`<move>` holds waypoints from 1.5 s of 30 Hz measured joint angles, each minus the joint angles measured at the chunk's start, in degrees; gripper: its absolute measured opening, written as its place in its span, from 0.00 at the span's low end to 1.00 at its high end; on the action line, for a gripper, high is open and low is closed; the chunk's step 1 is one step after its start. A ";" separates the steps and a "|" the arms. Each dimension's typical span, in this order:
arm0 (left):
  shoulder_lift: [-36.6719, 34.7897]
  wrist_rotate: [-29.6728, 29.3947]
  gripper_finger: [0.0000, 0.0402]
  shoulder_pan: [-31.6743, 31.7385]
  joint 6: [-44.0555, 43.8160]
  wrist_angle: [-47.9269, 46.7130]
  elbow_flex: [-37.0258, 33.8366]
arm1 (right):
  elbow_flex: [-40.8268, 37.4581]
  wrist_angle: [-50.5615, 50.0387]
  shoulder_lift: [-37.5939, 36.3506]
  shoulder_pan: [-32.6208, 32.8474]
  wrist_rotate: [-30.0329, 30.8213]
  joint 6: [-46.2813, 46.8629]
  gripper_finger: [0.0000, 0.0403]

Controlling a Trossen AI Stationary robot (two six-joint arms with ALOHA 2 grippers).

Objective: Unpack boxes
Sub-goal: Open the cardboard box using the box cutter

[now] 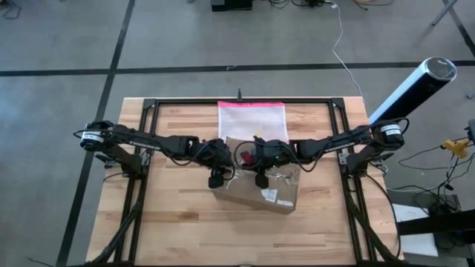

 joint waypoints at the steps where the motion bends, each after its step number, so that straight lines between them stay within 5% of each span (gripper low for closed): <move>1: 0.02 0.00 0.27 0.02 -0.01 0.03 0.00 | -0.01 -0.01 -0.26 0.00 0.01 0.04 0.01; 29: 0.09 -0.22 0.26 0.00 0.07 -0.22 -0.15 | -0.04 5.59 -2.80 0.39 1.95 -0.95 0.01; 45: 0.09 -0.22 0.26 0.00 0.07 -0.22 -0.15 | -0.50 -0.72 -2.57 3.29 4.49 -0.47 0.01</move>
